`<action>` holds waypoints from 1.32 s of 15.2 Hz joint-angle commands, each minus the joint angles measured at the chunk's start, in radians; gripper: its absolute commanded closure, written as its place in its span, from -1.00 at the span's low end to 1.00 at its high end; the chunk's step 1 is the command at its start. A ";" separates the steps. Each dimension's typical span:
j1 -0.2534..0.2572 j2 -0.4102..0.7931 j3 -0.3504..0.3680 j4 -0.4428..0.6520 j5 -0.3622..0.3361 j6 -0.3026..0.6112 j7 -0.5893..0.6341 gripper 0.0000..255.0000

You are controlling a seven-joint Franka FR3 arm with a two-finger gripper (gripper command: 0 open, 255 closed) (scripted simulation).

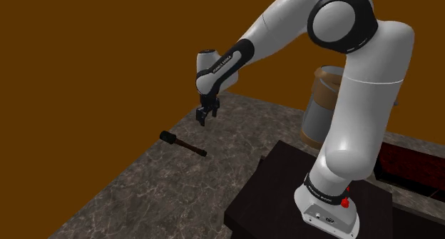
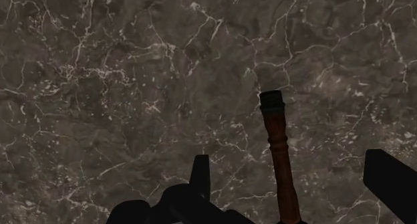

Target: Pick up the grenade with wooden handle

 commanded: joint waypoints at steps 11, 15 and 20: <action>0.009 0.468 0.050 0.386 0.035 0.082 -0.055 -1.00; 0.016 0.628 0.064 0.557 0.034 0.070 -0.066 -1.00; 0.018 0.712 0.067 0.621 0.034 0.090 -0.070 -1.00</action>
